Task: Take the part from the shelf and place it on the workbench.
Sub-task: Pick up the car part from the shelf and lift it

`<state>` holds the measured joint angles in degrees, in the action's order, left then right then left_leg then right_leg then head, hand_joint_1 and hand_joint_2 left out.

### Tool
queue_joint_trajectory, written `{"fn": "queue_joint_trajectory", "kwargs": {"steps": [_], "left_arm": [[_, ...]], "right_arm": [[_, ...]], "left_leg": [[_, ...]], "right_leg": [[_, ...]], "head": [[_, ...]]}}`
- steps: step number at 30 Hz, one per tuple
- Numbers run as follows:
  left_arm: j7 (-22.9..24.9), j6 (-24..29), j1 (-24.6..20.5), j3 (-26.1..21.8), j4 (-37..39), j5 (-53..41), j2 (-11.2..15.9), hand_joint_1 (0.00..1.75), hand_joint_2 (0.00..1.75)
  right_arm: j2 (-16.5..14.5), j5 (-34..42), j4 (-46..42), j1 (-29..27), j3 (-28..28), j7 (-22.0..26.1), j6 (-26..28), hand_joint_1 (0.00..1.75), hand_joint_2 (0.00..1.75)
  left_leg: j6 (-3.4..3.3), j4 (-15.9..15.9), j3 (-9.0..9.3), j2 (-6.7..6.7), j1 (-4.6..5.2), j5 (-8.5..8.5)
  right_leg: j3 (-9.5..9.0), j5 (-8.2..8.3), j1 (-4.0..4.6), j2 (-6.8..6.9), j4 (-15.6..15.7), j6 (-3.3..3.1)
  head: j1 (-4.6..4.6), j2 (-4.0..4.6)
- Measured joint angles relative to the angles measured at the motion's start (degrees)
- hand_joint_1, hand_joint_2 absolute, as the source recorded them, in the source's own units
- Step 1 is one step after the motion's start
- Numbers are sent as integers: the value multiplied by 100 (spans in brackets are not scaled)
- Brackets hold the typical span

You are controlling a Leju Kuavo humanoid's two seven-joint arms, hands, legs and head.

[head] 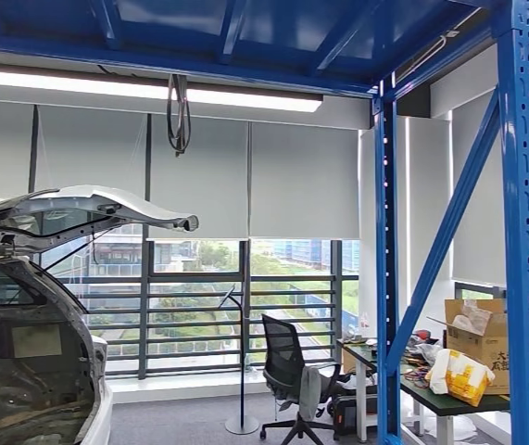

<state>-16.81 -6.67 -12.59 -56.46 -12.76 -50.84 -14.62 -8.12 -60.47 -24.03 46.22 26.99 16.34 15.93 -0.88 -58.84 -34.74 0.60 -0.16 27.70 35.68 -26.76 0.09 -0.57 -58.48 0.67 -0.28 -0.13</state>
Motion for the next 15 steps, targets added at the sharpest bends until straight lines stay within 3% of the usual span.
{"fn": "queue_joint_trajectory", "kwargs": {"steps": [1,2,5,6,15], "left_arm": [[0,0,0,0,0,0,0,0,175],[0,0,0,0,0,0,0,0,175],[0,0,0,0,0,0,0,0,175],[0,0,0,0,0,0,0,0,175],[-14,12,-1,4,0,-8,0,0,175]], "right_arm": [[-2,8,1,-3,-7,2,0,1,175],[-4,18,1,-6,-13,5,0,27,175],[-7,41,1,-16,-41,13,1,158,175],[-8,42,1,-19,-48,15,5,175,175],[-7,-12,0,9,-108,31,101,175,175]], "left_leg": [[0,0,0,0,0,0],[0,0,0,0,0,0],[0,0,0,0,0,0],[0,0,0,0,0,0],[0,0,1,0,0,0]], "right_leg": [[0,0,0,0,0,0],[0,0,0,0,0,0],[0,0,0,0,0,0],[0,0,0,0,0,0],[-1,0,0,-1,0,0]], "head": [[0,0],[0,0],[0,0],[0,0],[0,0]]}}
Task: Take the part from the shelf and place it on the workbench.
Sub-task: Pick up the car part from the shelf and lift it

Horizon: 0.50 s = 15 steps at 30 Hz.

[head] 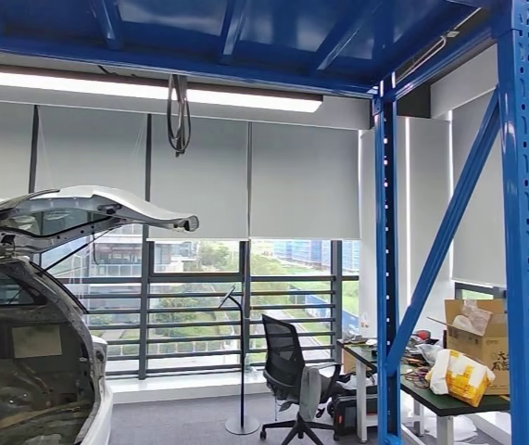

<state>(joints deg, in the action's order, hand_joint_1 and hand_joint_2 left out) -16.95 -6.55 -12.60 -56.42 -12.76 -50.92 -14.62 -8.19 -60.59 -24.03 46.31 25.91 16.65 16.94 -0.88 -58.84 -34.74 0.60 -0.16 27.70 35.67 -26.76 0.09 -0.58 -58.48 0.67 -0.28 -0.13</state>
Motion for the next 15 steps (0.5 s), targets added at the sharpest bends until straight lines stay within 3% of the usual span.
{"fn": "queue_joint_trajectory", "kwargs": {"steps": [11,15], "left_arm": [[-225,124,-3,90,0,-118,-10,0,175],[-413,114,-6,144,0,-82,-31,0,0]], "right_arm": [[0,-39,-34,96,-59,27,81,175,175],[21,-42,-57,72,-100,26,109,175,175]], "left_leg": [[-1,0,33,2,1,1],[-1,0,46,2,3,1]], "right_leg": [[-32,-1,0,1,2,0],[-45,-1,-1,0,3,0]], "head": [[0,0],[0,0]]}}
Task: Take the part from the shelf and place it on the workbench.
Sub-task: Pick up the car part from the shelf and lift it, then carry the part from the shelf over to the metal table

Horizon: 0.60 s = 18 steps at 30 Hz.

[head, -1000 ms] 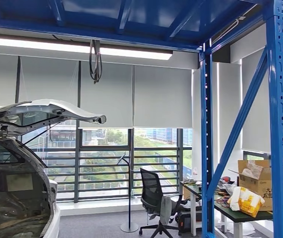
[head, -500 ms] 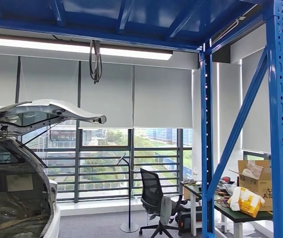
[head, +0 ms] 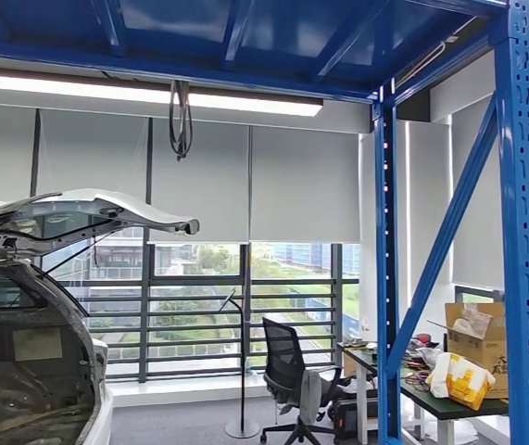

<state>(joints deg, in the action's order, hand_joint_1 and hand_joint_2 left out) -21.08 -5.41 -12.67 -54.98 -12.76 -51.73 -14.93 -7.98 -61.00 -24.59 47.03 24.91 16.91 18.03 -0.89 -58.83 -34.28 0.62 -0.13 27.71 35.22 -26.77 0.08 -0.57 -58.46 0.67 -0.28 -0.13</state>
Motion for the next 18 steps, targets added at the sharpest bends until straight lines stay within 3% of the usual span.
{"fn": "queue_joint_trajectory", "kwargs": {"steps": [2,6,18], "left_arm": [[-56,-173,-2,6,0,103,-6,0,0],[-107,-543,-5,-19,0,312,-7,0,175],[-44,-904,3,-74,0,425,-7,0,175]], "right_arm": [[11,0,-10,-11,-28,4,1,175,175],[22,0,-14,-19,-78,14,0,175,175],[40,-4,-15,-22,-124,72,-40,175,175]], "left_leg": [[0,0,4,0,1,0],[0,0,10,0,2,0],[0,0,12,0,2,0]], "right_leg": [[-5,0,-1,0,0,0],[-10,0,-2,0,0,0],[-14,0,-2,0,0,0]], "head": [[0,0],[0,0],[0,0]]}}
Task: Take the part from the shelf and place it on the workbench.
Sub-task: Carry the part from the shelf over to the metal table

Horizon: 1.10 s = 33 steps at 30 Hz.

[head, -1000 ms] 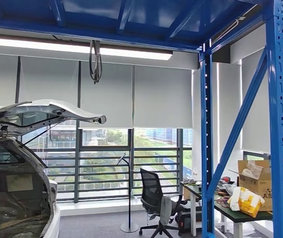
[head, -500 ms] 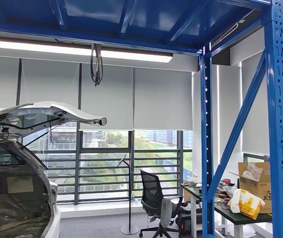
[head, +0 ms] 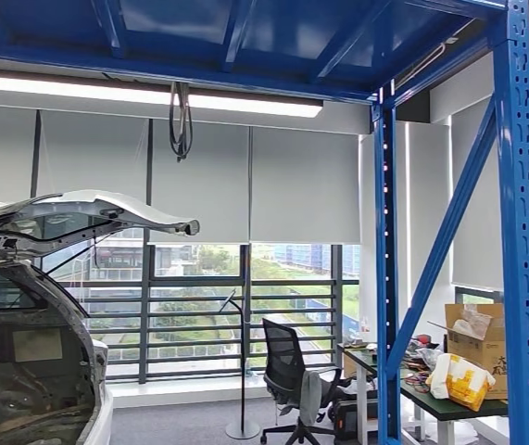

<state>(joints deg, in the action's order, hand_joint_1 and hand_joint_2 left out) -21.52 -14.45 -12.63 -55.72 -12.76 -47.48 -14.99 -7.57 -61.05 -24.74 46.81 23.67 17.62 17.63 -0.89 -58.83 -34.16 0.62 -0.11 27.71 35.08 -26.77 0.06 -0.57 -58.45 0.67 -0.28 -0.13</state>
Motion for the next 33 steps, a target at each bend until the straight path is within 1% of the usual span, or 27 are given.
{"fn": "queue_joint_trajectory", "kwargs": {"steps": [8,22,33], "left_arm": [[71,-48,4,-69,0,84,0,0,175],[99,59,3,-102,0,119,0,0,175],[25,55,3,-149,0,189,0,0,175]], "right_arm": [[3,0,0,0,-2,16,-2,175,175],[5,-4,0,0,-2,17,-2,175,175],[10,-11,0,-1,-4,17,-2,175,175]], "left_leg": [[0,0,1,0,0,0],[0,0,2,0,0,0],[0,0,4,0,0,0]], "right_leg": [[-1,0,0,0,0,0],[-2,0,0,0,0,0],[-3,0,0,0,0,0]], "head": [[0,0],[0,0],[0,0]]}}
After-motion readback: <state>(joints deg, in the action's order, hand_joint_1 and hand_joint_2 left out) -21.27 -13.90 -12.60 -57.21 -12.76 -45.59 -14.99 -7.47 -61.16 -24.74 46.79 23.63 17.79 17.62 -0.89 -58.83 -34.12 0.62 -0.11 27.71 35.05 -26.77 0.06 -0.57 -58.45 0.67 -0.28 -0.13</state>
